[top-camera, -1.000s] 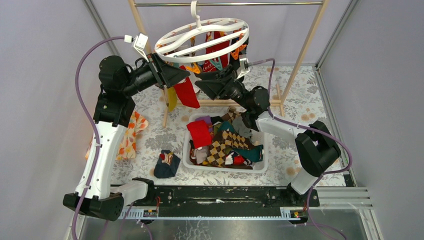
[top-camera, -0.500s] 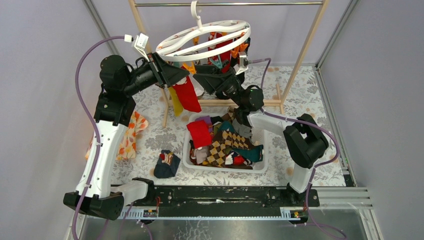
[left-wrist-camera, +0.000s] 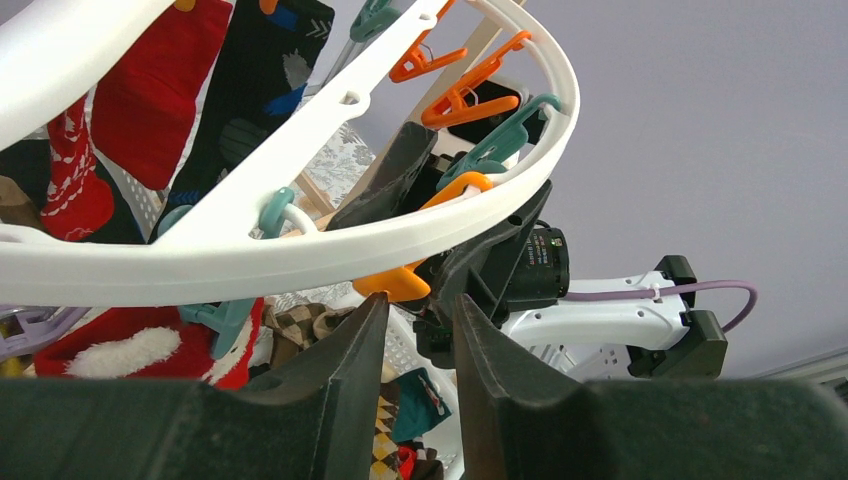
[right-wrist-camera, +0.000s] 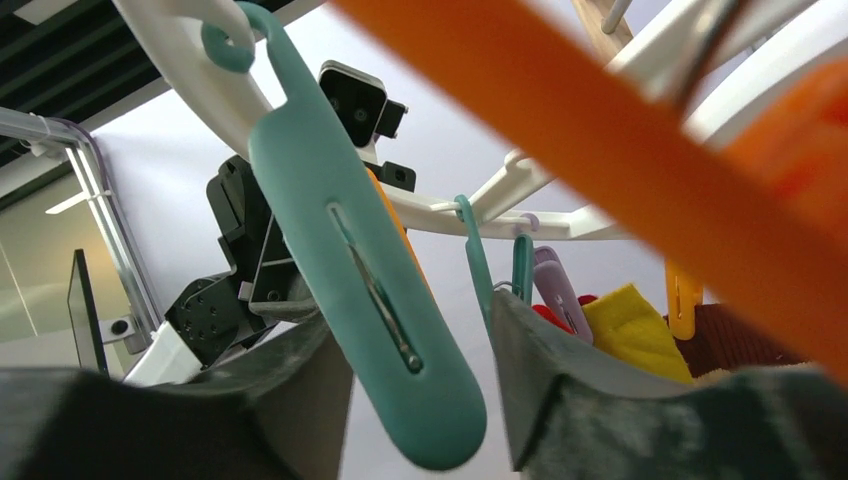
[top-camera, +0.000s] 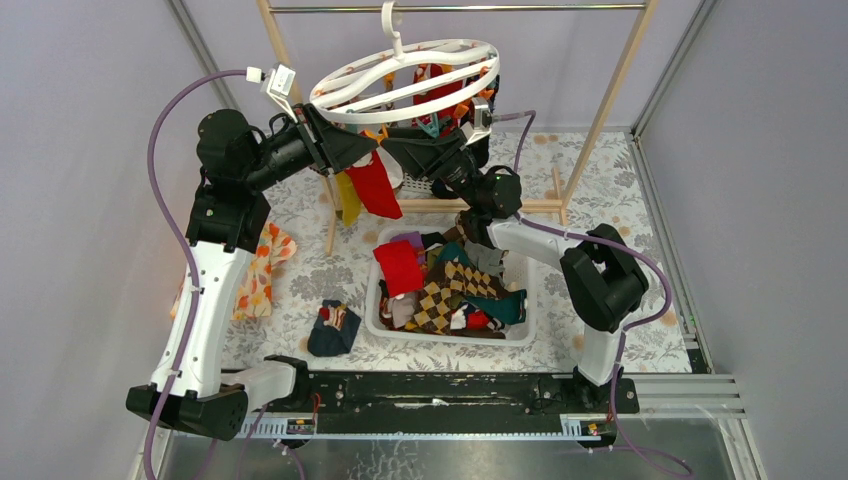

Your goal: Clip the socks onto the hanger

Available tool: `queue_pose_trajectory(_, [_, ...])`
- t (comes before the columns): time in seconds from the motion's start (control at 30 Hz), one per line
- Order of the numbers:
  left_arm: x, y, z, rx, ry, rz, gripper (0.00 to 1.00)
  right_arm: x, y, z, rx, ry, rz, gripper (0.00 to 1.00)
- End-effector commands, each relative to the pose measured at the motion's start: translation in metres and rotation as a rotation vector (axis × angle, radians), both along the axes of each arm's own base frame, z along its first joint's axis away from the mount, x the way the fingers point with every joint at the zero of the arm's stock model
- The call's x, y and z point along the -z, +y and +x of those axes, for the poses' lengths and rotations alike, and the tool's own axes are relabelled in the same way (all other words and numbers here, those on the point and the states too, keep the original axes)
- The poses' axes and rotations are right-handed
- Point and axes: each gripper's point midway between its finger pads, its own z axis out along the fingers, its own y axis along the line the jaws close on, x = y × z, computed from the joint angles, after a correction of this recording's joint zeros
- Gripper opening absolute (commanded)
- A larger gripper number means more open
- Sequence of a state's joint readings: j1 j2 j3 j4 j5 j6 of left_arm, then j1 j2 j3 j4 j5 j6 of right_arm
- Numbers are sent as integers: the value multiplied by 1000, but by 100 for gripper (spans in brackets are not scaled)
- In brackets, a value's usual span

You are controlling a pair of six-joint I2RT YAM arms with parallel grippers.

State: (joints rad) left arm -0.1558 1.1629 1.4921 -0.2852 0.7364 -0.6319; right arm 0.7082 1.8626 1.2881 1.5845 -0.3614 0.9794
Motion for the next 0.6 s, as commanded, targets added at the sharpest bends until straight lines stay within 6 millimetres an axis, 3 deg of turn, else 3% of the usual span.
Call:
queue_pose_trajectory(0.0, [-21, 5, -6, -25, -89, 4, 37, -32, -15, -29, -2, -146, 93, 49])
queue_pose_trajectory(0.23, [-28, 8, -7, -49, -100, -7, 41, -31, -9, -34, 55, -168, 44, 44])
queue_pose_trajectory(0.43, [-31, 16, -6, -109, -101, -14, 55, -35, -8, -32, 182, -167, 2, 6])
queue_pose_trajectory(0.5, [-33, 18, -5, -134, -96, -27, 62, -37, -7, -31, 216, -163, -17, 0])
queue_pose_trajectory(0.57, [-34, 19, -5, -140, -91, -38, 64, -37, -5, -31, 243, -159, -33, 0])
